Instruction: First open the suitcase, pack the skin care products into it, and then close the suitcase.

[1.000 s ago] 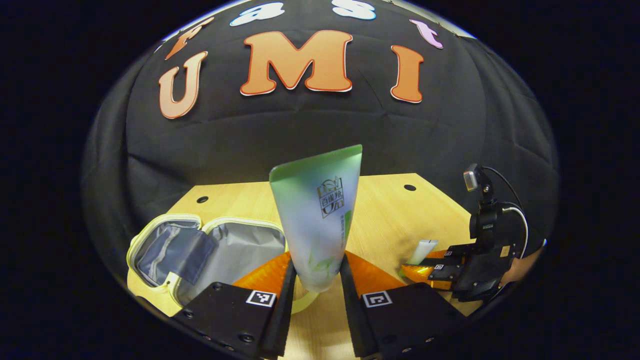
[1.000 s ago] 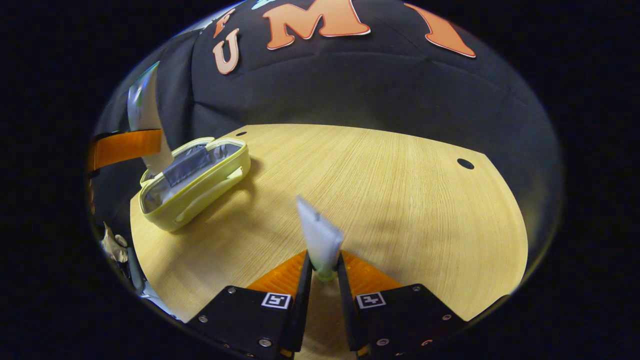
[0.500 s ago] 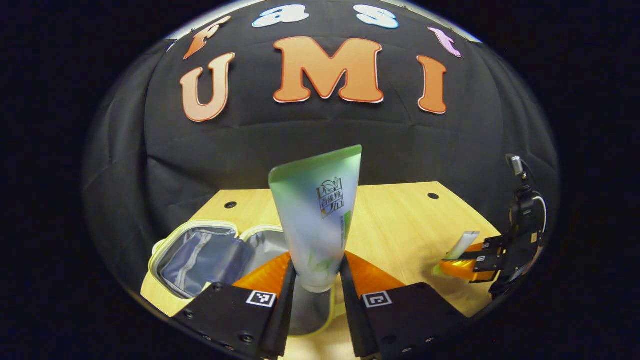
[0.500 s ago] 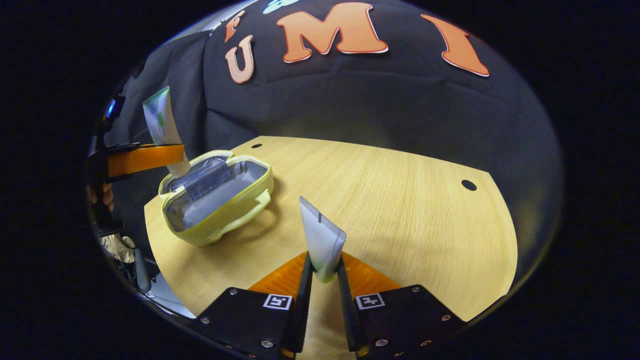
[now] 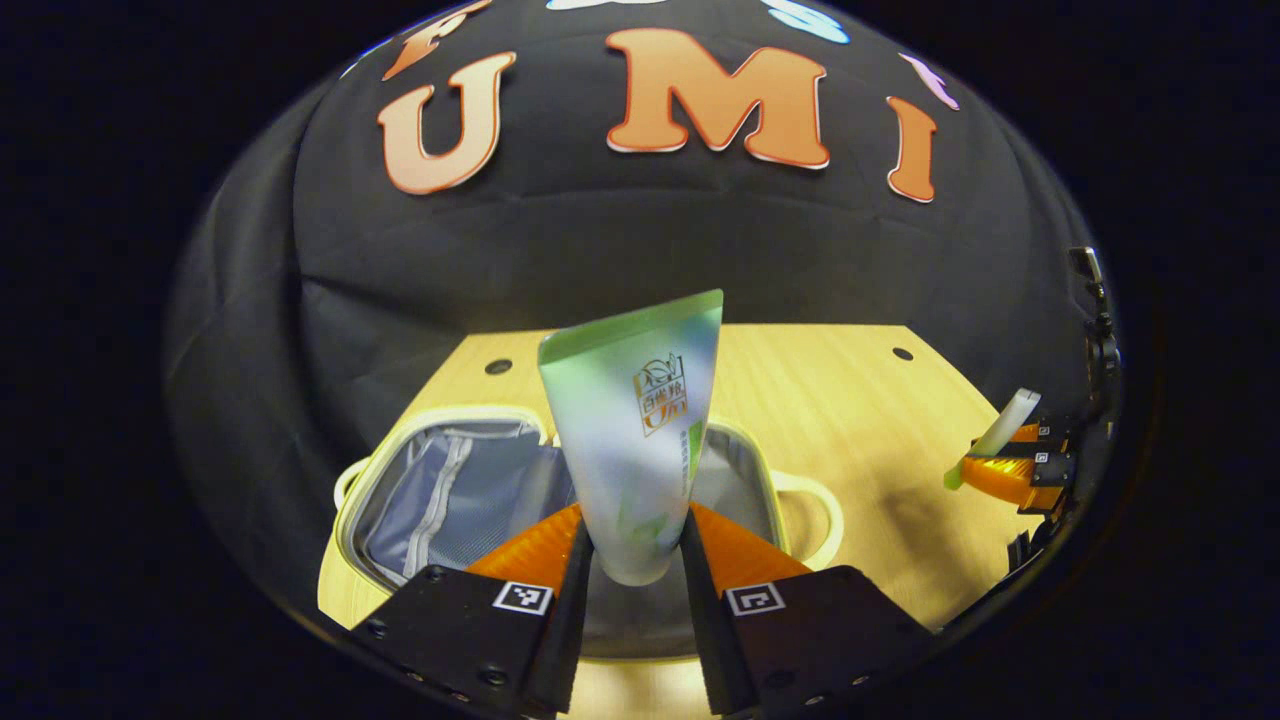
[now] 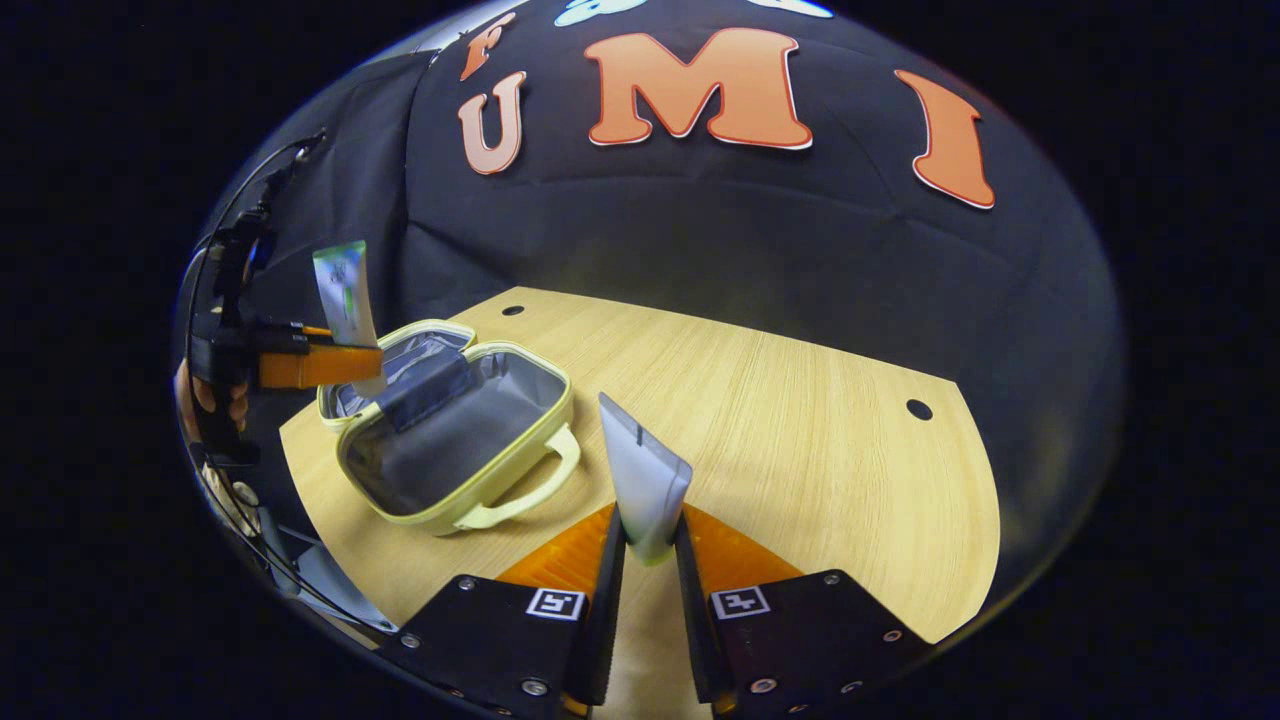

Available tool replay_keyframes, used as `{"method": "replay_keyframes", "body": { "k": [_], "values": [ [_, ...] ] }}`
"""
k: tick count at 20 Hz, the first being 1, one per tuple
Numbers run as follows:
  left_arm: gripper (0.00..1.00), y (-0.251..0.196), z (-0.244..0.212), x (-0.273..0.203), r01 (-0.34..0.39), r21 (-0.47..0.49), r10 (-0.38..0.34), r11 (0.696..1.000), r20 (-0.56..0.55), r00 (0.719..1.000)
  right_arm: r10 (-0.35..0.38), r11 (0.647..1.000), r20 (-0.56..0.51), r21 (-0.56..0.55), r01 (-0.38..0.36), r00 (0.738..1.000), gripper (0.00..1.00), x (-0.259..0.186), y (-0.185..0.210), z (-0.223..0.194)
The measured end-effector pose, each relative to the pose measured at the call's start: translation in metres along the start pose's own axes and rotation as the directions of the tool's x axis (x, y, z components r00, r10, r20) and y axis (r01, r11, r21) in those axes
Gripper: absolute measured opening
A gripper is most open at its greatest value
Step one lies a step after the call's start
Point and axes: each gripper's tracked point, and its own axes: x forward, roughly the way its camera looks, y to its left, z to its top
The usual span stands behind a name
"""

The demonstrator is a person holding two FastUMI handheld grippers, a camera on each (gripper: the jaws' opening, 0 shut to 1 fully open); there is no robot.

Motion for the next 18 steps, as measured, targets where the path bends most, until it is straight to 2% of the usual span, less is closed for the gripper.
{"method": "replay_keyframes", "body": {
  "k": [4,8,12,16,18],
  "values": [
    [0.48,0.02,-0.018,0.015,0.056,0.035,-0.053,0.998,-0.075,0.996,-0.003,1.0,-0.009,0.03,0.003,1.0,0.32,0.006,0.031,0.014],
    [0.48,0.025,-0.048,0.037,0.127,0.034,-0.119,0.991,-0.187,0.975,0.002,0.996,-0.005,0.088,-0.001,1.0,0.32,0.017,0.061,0.026],
    [0.49,0.027,-0.076,0.06,0.162,0.031,-0.147,0.986,-0.279,0.949,-0.017,0.992,-0.014,0.126,0.019,1.0,0.32,0.027,0.082,0.027],
    [0.48,0.032,-0.09,0.081,0.157,0.022,-0.139,0.987,-0.354,0.925,-0.032,0.987,-0.021,0.155,0.035,0.999,0.32,0.037,0.107,0.026],
    [0.49,0.031,-0.1,0.088,0.153,0.02,-0.131,0.988,-0.417,0.899,-0.025,0.986,-0.031,0.162,0.03,0.999,0.32,0.044,0.12,0.025]
  ]
}}
